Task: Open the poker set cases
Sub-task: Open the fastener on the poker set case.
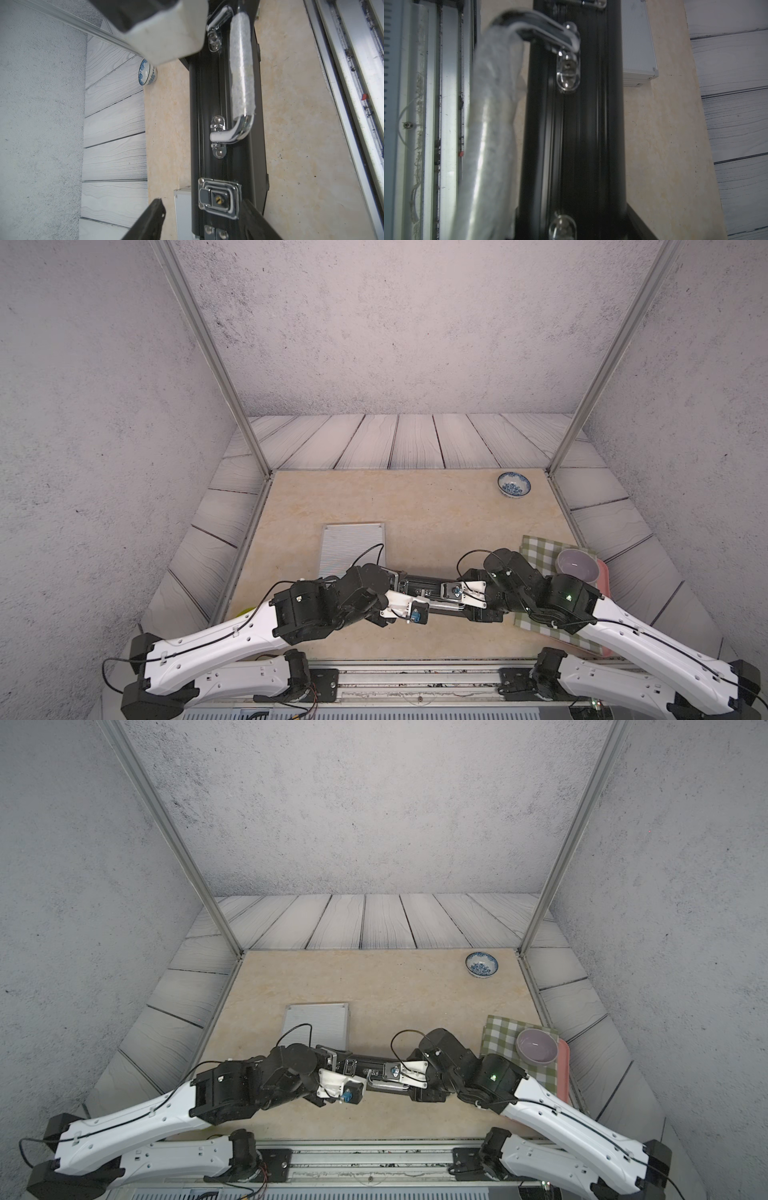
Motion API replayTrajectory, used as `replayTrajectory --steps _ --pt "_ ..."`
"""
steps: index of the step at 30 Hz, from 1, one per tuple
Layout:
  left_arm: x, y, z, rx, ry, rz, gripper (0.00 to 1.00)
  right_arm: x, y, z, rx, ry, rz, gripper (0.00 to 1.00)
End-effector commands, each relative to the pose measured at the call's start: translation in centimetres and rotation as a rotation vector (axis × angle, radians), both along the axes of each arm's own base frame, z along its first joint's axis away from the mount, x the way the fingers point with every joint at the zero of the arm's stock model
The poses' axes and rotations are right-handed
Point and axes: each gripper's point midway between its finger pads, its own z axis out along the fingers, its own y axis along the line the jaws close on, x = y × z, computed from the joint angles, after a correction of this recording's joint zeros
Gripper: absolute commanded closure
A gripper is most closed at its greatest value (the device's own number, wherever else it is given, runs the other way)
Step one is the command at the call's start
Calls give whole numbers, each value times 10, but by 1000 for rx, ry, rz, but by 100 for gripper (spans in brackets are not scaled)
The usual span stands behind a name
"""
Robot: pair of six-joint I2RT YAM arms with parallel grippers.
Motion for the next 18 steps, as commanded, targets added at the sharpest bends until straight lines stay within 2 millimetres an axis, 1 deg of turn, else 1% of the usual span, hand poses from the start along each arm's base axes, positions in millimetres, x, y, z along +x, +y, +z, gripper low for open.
replayTrajectory --steps 1,4,9,14,18 --pt "3 -2 -2 11 -26 -1 39 -15 -21 -33 -112 118 -51 85" --pt "2 -2 -6 25 -17 -3 40 -15 -22 -33 -114 119 -54 85" --pt "9 -1 -8 25 -56 23 42 -16 -21 -33 -111 125 -49 85" --pt "12 2 -12 44 -80 27 43 -17 -20 -33 -106 133 -47 85" --pt "16 2 -13 23 -111 44 44 -20 -18 -33 -102 152 -36 86"
